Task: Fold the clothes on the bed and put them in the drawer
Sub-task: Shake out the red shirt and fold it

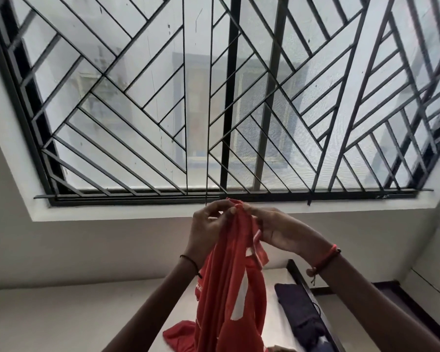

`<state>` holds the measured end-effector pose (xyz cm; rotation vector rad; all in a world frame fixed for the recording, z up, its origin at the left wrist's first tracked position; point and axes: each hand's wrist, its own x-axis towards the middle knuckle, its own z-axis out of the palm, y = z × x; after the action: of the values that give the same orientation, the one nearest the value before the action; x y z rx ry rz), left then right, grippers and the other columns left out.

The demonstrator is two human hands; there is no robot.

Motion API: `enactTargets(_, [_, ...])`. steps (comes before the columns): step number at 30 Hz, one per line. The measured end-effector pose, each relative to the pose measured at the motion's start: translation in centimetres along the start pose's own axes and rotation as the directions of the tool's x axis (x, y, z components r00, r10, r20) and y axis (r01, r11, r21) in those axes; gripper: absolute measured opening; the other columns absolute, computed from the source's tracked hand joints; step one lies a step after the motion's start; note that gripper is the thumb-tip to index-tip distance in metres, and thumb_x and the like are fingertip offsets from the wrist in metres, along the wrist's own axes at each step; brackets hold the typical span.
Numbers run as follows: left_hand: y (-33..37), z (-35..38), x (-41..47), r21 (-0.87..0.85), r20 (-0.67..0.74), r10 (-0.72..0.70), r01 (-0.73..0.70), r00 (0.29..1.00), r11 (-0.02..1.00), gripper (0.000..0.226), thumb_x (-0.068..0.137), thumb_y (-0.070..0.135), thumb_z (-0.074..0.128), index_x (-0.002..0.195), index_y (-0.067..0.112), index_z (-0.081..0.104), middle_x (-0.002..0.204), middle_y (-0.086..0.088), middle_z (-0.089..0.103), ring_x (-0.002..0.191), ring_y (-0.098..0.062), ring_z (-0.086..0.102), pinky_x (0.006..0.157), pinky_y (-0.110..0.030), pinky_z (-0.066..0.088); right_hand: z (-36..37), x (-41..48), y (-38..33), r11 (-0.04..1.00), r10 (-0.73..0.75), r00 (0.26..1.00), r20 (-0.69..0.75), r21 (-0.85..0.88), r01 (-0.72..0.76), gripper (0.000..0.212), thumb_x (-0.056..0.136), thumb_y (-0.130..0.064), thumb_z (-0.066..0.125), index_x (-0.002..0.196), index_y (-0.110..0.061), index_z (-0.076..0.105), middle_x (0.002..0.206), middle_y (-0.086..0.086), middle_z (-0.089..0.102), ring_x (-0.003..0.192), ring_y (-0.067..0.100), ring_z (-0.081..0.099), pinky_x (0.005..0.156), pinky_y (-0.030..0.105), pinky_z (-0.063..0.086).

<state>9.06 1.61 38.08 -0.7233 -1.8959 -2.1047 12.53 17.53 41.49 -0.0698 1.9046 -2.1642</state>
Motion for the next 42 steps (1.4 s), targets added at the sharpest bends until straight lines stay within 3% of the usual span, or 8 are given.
enactTargets(4, [-1.5,-0.1,-0.1,0.190,0.024,0.131,-0.133,0.991,0.973,0.025,0.080,0.011,0.072,0.083,0.035,0.067,0.087,0.020,0.070,0.077,0.001,0.060,0.069,-0.020,0.046,-0.5,0.6,-0.3,0.987,0.154,0.987,-0.050,-0.037,-0.156,0.051,0.077,-0.065,0.056,0.089,-0.016,0.066,0.077,0.002,0.062,0.068,0.013,0.059,0.062,0.026,0.049])
enactTargets(7, [-2.3,0.0,-0.8,0.327,0.080,0.213,-0.228,0.974,0.917,0.021,0.077,0.021,0.070,0.080,0.041,0.066,0.088,0.022,0.066,0.081,-0.002,0.055,0.072,-0.013,0.039,-0.4,0.7,-0.2,0.984,0.129,0.988,-0.084,-0.110,-0.138,0.036,0.073,-0.045,0.067,0.092,-0.015,0.070,0.080,0.001,0.065,0.068,0.008,0.061,0.066,0.023,0.048])
enactTargets(13, [-3.1,-1.3,-0.5,0.387,0.303,0.266,-0.373,0.915,0.843,0.011,0.081,0.030,0.058,0.089,0.033,0.064,0.091,0.015,0.057,0.085,-0.003,0.055,0.079,-0.027,0.046,-0.3,0.2,0.4,0.991,0.070,0.992,-0.109,-0.105,-0.081,0.024,0.069,-0.026,0.070,0.089,-0.013,0.072,0.081,0.002,0.066,0.073,0.010,0.062,0.072,0.022,0.046])
enactTargets(17, [-1.7,-2.4,2.3,0.279,0.190,0.228,-0.275,0.955,0.920,0.018,0.087,0.032,0.056,0.103,0.026,0.061,0.098,0.011,0.067,0.087,-0.006,0.062,0.079,-0.022,0.048,-0.3,-0.2,1.2,0.999,-0.001,0.997,-0.080,-0.040,-0.002,0.015,0.074,-0.022,0.068,0.084,-0.014,0.075,0.076,0.000,0.071,0.070,0.006,0.065,0.071,0.021,0.046])
enactTargets(21, [-0.4,-2.8,4.3,0.228,0.508,0.009,-0.144,0.862,0.963,0.028,0.099,0.017,0.042,0.114,0.006,0.062,0.119,0.001,0.063,0.115,-0.003,0.055,0.100,-0.023,0.042,0.0,-0.5,1.2,0.997,-0.063,0.998,-0.018,-0.052,0.062,0.029,0.079,-0.020,0.067,0.103,-0.005,0.070,0.086,0.004,0.070,0.078,0.011,0.065,0.076,0.022,0.048])
enactTargets(27, [-0.2,-2.2,5.5,0.302,0.654,-0.344,0.183,0.674,0.935,0.072,0.068,0.086,0.038,0.098,0.027,0.068,0.102,0.009,0.069,0.101,-0.004,0.061,0.089,-0.016,0.045,-0.3,-1.3,1.0,0.982,-0.174,0.984,0.019,-0.073,0.175,0.047,0.076,-0.022,0.072,0.110,0.008,0.062,0.102,0.016,0.064,0.087,0.016,0.064,0.081,0.023,0.050])
enactTargets(35, [-1.5,-4.4,7.0,0.404,0.774,-0.379,0.065,0.507,0.912,0.062,0.073,0.062,0.061,0.100,0.007,0.065,0.106,-0.007,0.056,0.100,-0.015,0.049,0.094,-0.026,0.038,-0.9,-2.2,1.8,0.964,-0.252,0.968,0.018,-0.089,0.253,0.055,0.064,-0.036,0.084,0.101,0.003,0.069,0.093,0.013,0.067,0.085,0.014,0.064,0.077,0.023,0.048])
enactTargets(42, [1.3,-4.5,7.3,0.201,0.713,-0.217,0.102,0.666,0.974,0.031,0.087,0.024,0.052,0.110,0.006,0.062,0.111,-0.005,0.053,0.099,-0.007,0.052,0.079,-0.015,0.038,-1.0,-2.4,1.5,0.986,-0.059,0.989,0.136,-0.147,0.079,0.046,0.069,-0.053,0.075,0.094,-0.014,0.073,0.093,0.006,0.067,0.084,0.016,0.065,0.079,0.027,0.051])
